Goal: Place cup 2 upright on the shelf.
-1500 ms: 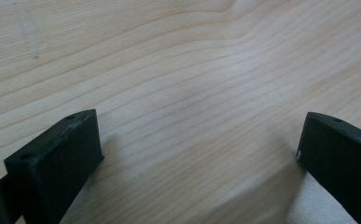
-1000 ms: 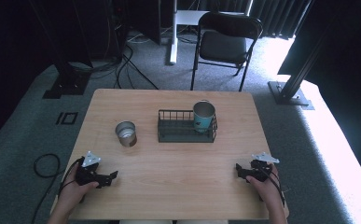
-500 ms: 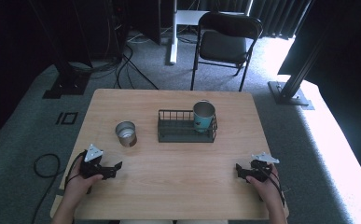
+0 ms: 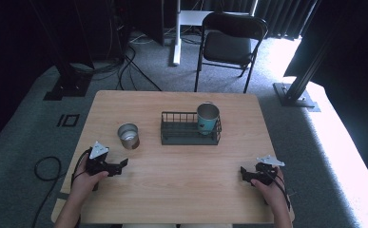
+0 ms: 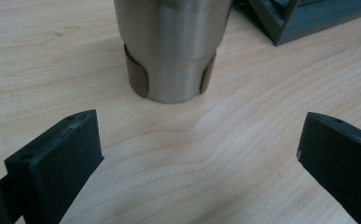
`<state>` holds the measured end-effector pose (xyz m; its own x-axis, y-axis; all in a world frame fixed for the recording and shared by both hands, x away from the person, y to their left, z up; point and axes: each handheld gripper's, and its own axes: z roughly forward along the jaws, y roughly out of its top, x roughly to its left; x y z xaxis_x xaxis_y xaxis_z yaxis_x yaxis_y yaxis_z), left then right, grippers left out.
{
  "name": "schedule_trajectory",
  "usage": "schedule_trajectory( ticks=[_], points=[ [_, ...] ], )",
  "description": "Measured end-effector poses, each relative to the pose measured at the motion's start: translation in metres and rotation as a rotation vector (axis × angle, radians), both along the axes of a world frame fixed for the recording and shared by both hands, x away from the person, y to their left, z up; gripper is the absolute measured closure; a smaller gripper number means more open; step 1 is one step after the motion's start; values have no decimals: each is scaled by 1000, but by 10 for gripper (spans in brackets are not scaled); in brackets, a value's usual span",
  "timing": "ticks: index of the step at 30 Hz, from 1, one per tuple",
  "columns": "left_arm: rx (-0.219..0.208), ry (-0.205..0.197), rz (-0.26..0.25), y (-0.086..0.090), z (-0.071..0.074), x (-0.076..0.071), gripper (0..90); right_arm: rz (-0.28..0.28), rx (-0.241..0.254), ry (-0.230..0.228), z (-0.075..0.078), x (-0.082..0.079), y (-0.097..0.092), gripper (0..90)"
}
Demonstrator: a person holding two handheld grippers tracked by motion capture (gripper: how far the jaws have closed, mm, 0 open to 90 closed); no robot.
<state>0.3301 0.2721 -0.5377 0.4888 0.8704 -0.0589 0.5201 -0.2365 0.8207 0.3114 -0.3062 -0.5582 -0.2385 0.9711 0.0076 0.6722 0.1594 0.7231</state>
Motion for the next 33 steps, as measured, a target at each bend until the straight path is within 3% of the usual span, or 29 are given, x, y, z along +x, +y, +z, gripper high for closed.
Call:
schedule_trajectory(
  ticks=[8, 16, 25, 33],
  points=[
    [-27, -18, 21, -5, 8, 13, 4, 0, 0, 1, 0, 0, 0, 106],
    [-4, -37, 16, -13, 16, 22, 4, -2, 2, 1, 0, 0, 0, 106],
    [-13, -43, 33, -19, 18, 32, 4, -2, 2, 1, 0, 0, 0, 106],
    [-9, -72, 51, -23, 26, 45, 4, -1, 2, 1, 0, 0, 0, 106]
  ],
)
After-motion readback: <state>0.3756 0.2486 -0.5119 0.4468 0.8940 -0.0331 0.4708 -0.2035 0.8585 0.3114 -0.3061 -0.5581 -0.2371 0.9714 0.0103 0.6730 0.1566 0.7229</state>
